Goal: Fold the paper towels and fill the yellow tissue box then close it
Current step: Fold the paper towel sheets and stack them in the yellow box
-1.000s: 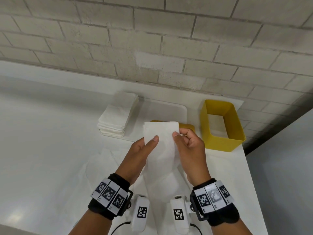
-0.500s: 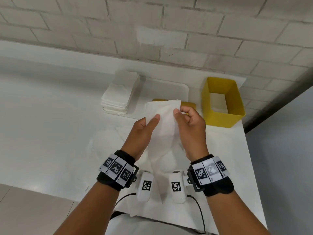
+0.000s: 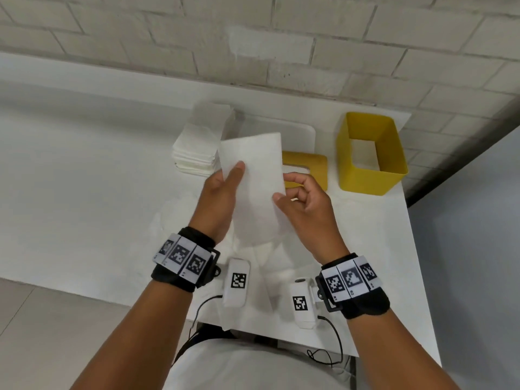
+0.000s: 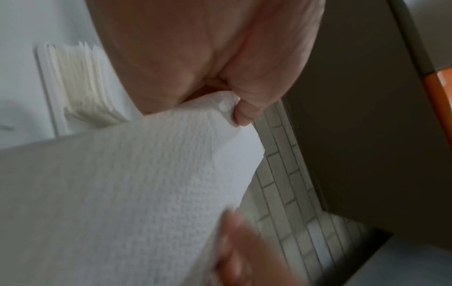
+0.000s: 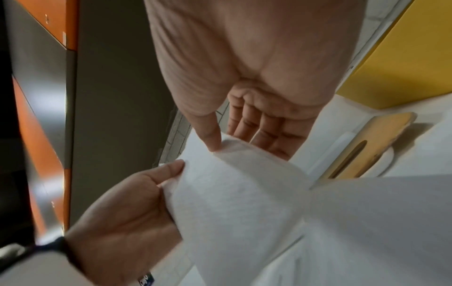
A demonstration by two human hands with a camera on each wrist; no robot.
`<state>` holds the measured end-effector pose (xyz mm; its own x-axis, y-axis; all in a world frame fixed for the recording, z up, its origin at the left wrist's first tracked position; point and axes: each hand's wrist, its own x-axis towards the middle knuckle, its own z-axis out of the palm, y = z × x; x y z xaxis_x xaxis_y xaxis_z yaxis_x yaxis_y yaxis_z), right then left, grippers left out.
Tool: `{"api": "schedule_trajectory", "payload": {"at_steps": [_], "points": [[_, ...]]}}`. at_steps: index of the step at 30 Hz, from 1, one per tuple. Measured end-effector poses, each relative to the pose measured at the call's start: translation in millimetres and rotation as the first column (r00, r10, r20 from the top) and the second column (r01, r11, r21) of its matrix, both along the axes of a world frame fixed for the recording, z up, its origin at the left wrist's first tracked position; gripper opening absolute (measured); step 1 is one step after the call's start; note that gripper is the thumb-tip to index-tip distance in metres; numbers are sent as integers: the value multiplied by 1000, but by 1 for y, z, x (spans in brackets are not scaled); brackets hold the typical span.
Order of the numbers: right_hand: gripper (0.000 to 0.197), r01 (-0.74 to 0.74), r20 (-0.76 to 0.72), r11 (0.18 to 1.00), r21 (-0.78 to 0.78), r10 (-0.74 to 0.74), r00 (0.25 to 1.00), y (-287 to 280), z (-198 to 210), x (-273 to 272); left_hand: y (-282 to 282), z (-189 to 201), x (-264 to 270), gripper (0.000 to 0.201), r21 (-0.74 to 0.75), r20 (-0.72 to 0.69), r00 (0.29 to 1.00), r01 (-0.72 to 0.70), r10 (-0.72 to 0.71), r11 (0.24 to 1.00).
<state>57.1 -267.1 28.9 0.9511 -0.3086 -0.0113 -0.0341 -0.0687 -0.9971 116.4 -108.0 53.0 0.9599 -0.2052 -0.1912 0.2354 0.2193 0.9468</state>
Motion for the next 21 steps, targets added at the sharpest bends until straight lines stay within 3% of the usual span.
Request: {"api": "schedule_trajectory", "payload": {"at_steps": [3, 6, 8, 10, 15, 18, 21], "points": [[29, -7, -53, 988, -155, -1, 999, -8, -17, -4, 17, 12, 12, 25, -58, 22, 993, -113, 114, 992], [20, 124, -90, 934, -334, -163, 983, -26, -35, -12, 43, 22, 19, 25, -104, 34, 980, -193, 198, 976], [18, 165, -132, 902, -399, -235, 963, -39, -47, -20, 56, 25, 18, 21, -95, 42, 977, -203, 207, 975], [20, 107, -202, 872, -477, -227, 953, -48, -60, -27, 64, 20, 14, 21, -37, 33, 980, -194, 195, 980], [65, -237, -498, 719, -654, -174, 849, -41, -67, -30, 58, -11, -4, 23, 155, -11, 994, -108, 111, 982], [80, -276, -547, 675, -684, -226, 806, -32, -62, -29, 48, -23, -17, 25, 190, -37, 998, -44, 51, 981], [91, -275, -577, 699, -660, -237, 781, -26, -62, -29, 40, -30, -28, 25, 235, -58, 998, 20, -6, 972]]}}
